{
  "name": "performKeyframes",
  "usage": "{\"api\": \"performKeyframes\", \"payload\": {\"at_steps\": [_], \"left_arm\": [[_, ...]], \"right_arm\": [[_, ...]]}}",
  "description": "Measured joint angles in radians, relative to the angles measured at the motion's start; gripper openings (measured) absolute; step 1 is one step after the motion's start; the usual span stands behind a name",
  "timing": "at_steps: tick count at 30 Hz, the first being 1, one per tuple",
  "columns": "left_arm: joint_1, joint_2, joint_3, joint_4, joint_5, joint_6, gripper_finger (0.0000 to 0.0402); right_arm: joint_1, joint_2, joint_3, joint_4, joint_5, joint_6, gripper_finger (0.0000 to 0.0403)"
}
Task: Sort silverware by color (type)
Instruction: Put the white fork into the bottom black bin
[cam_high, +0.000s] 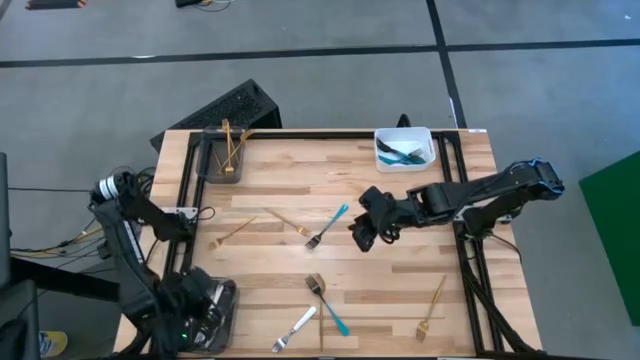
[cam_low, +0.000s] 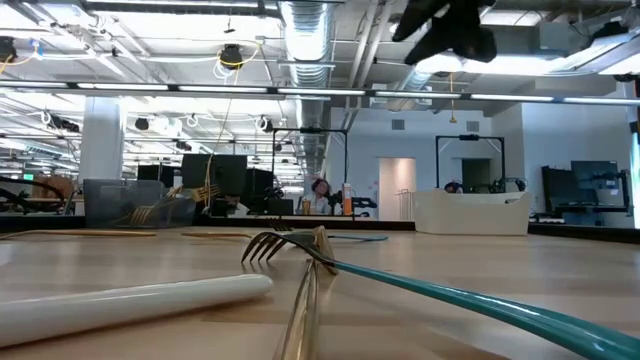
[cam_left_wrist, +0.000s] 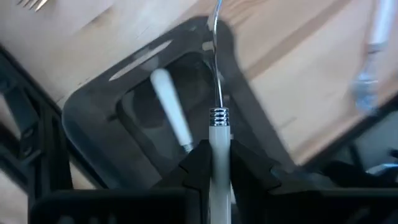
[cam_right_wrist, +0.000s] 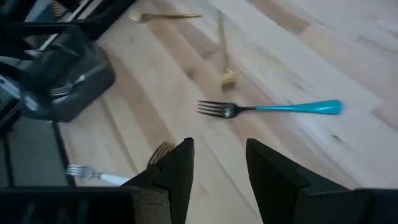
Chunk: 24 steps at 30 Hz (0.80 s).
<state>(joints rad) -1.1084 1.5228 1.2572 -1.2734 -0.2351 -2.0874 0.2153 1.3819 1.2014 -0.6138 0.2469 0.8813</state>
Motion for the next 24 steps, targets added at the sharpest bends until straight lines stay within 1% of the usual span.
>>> {"api": "performKeyframes", "payload": {"at_steps": [4, 6, 9, 12, 13, 17, 18, 20, 22, 24], "left_arm": [[-0.013, 0.080, -0.001, -0.043, 0.094, -0.046, 0.0066], [-0.014, 0.096, -0.002, -0.055, 0.144, -0.070, 0.0085], [-0.011, 0.094, -0.001, -0.028, 0.148, -0.072, 0.0115], [-0.010, 0.064, -0.001, -0.013, 0.088, -0.069, 0.0140], [-0.009, 0.049, -0.001, 0.007, 0.046, -0.055, 0.0146], [0.025, -0.019, -0.001, 0.133, -0.202, 0.068, 0.0154], [0.043, -0.026, 0.000, 0.168, -0.244, 0.115, 0.0154], [0.092, -0.023, 0.001, 0.217, -0.257, 0.229, 0.0154], [0.139, -0.001, 0.001, 0.271, -0.241, 0.363, 0.0154], [0.187, 0.027, 0.001, 0.332, -0.228, 0.490, 0.0154]], "right_arm": [[0.006, 0.024, 0.004, 0.049, -0.035, 0.008, 0.0171], [0.024, 0.038, -0.002, 0.028, -0.044, 0.021, 0.0171], [0.045, 0.066, 0.002, 0.048, -0.075, 0.041, 0.0171], [0.056, 0.107, 0.000, 0.051, -0.137, 0.046, 0.0171], [0.056, 0.117, 0.000, 0.050, -0.152, 0.052, 0.0171], [0.053, 0.161, 0.002, 0.060, -0.190, 0.087, 0.0171], [0.050, 0.171, 0.000, 0.056, -0.194, 0.092, 0.0171], [0.043, 0.189, -0.001, 0.079, -0.197, 0.109, 0.0171], [0.039, 0.192, 0.000, 0.096, -0.197, 0.108, 0.0171], [0.040, 0.196, 0.001, 0.131, -0.196, 0.063, 0.0171]]}}
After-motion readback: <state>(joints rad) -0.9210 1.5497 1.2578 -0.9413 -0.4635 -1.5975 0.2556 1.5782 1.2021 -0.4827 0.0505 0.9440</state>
